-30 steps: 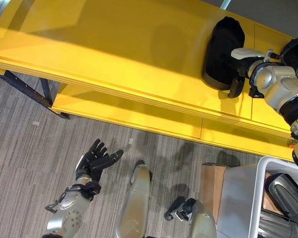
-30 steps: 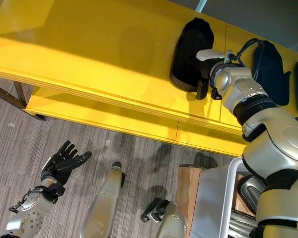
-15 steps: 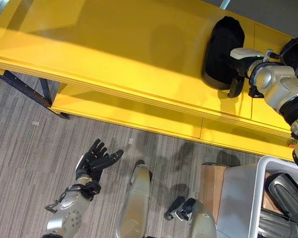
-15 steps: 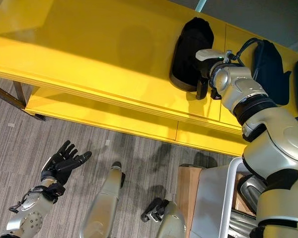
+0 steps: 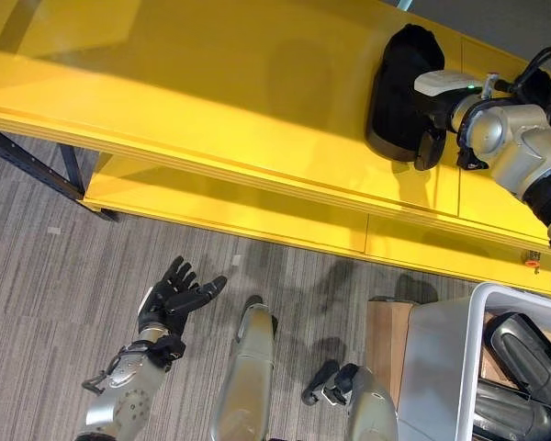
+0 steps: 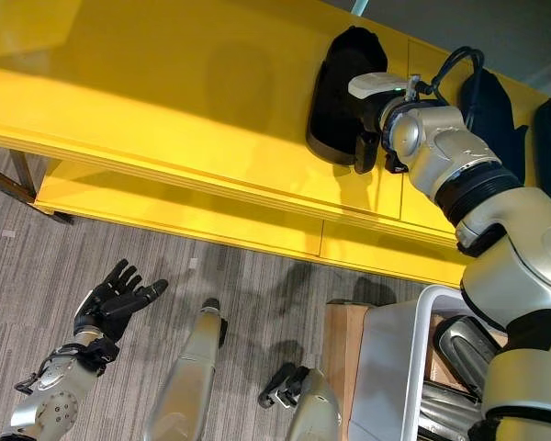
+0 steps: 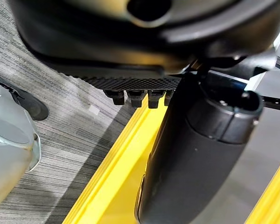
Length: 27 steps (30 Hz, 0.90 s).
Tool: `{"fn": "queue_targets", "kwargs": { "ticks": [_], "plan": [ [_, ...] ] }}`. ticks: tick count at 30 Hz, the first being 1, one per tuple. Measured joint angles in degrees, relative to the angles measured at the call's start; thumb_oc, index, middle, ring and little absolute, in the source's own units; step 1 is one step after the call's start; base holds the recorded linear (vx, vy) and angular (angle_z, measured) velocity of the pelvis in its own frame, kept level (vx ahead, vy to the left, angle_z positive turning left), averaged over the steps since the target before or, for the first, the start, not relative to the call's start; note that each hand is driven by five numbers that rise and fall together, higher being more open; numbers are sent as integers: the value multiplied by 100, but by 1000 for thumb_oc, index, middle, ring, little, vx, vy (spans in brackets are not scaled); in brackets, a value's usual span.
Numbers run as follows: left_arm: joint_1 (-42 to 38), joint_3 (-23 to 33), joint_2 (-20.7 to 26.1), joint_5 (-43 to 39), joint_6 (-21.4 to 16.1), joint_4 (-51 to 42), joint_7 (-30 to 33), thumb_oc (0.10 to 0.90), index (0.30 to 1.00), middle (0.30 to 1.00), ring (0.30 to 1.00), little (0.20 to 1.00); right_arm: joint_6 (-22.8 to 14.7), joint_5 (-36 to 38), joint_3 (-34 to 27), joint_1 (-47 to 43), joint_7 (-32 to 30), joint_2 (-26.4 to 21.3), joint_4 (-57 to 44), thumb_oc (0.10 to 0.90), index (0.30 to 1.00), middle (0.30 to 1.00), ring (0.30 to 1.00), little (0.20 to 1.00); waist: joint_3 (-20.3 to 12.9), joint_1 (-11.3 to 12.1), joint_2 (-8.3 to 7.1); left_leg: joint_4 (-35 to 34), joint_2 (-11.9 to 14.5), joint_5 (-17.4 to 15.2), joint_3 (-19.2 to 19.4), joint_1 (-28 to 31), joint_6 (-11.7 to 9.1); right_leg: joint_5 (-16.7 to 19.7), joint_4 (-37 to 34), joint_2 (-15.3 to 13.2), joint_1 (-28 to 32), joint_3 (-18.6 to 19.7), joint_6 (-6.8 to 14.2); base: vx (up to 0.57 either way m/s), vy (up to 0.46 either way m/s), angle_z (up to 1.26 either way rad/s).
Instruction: Move parts from the plastic box to the shelf.
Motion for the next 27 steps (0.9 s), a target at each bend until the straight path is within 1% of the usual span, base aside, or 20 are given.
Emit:
{"fn": "queue_targets", "kwargs": {
  "ticks": [8,10,13,14,15,16,18,19,20,21,23,24,25,26,27],
  "plan": [
    [3,1,0,1,0,1,2,900,1000,1000,1000,1000,0,40,126,-116,11,-155,-6,900,1000,1000,1000,1000,-1,-19,-16,4,54,9,23,9,7,53,-31,47,-13,44,-21,-2,0,-3],
    [-3,18,1,1,0,0,2,900,1000,1000,1000,1000,0,41,126,-154,12,-167,-20,900,1000,1000,1000,1000,-4,-28,-67,-9,79,12,32,37,1,62,-46,67,-4,62,-26,-12,1,-6],
    [-12,94,0,1,0,1,3,900,1000,1000,1000,1000,-2,41,126,-170,48,-347,-266,900,1000,1000,1000,1000,-13,-39,-177,-25,85,14,32,61,-3,64,-57,77,8,73,-24,0,0,0],
    [-20,119,0,1,0,1,3,900,1000,1000,1000,1000,0,41,126,-204,55,-366,-283,900,1000,1000,1000,1000,-17,-49,-190,-26,85,14,32,68,-2,74,-68,81,19,74,-15,0,0,0],
    [-29,159,0,1,-1,-4,10,900,1000,1000,1000,1000,2,100,126,-232,60,-412,-451,900,1000,1000,1000,1000,-19,-111,-200,-61,91,23,18,97,-1,101,-149,104,75,40,-40,0,0,0],
    [-19,166,-1,2,0,-9,12,900,1000,1000,1000,1000,-32,234,126,-242,61,-680,-925,900,1000,1000,1000,1000,-20,-163,-213,-106,115,27,37,163,12,179,-291,155,164,33,-20,-4,24,-11],
    [-24,217,-1,2,0,-9,13,900,1000,1000,1000,1000,-48,276,126,-266,61,-921,-1378,900,1000,1000,1000,1000,-41,-186,-281,-171,169,3,115,310,38,264,-467,214,290,87,4,7,17,-17],
    [-55,252,-2,2,0,-10,11,900,1000,1000,1000,1000,-32,443,119,-269,59,-1178,-1781,900,1000,1000,1000,1000,-56,-214,-312,-188,171,-9,132,366,55,276,-514,215,362,82,15,23,10,-8],
    [-28,395,1,3,0,-9,12,900,1000,1000,1000,1000,-49,505,119,-269,59,-1233,-2017,900,1000,1000,1000,1000,-111,-282,-393,-250,172,-1,148,417,46,296,-582,224,398,91,30,39,11,-4],
    [-2,491,2,2,-1,-9,15,900,1000,1000,1000,1000,-80,591,119,-265,59,-1248,-2118,900,1000,1000,1000,1000,-139,-328,-434,-274,187,-7,156,470,48,307,-634,240,454,86,32,58,10,-4],
    [35,610,-13,1,2,-22,20,900,1000,1000,1000,1000,-83,949,-62,160,71,-1391,-2631,900,1000,1000,1000,1000,-161,-343,-466,-435,218,-2,175,723,44,414,-916,324,705,67,45,23,16,-7],
    [88,648,-11,2,1,-22,26,900,1000,1000,1000,1000,-140,1214,-286,521,90,-1393,-2754,900,1000,1000,1000,1000,-169,-330,-477,-519,222,-4,214,881,50,461,-1053,341,847,81,72,-13,30,-9],
    [100,667,-8,1,1,-60,29,900,1000,1000,1000,1000,-123,1402,-582,845,98,-1569,-3008,900,1000,1000,1000,1000,-173,-328,-480,-660,237,89,266,955,33,551,-1228,365,946,56,63,-8,27,-9],
    [141,694,-28,1,3,-68,29,900,1000,1000,1000,1000,-149,1525,-695,1042,106,-1742,-3243,900,1000,1000,1000,1000,-175,-347,-483,-866,215,181,280,1066,23,668,-1463,393,1038,38,72,43,17,-5],
    [182,727,-59,1,2,-67,30,900,1000,1000,1000,1000,-153,1600,-829,1211,111,-1761,-3331,900,1000,1000,1000,1000,-175,-390,-483,-928,203,195,308,1135,36,706,-1542,387,1110,39,101,49,7,-3]
  ]
}}
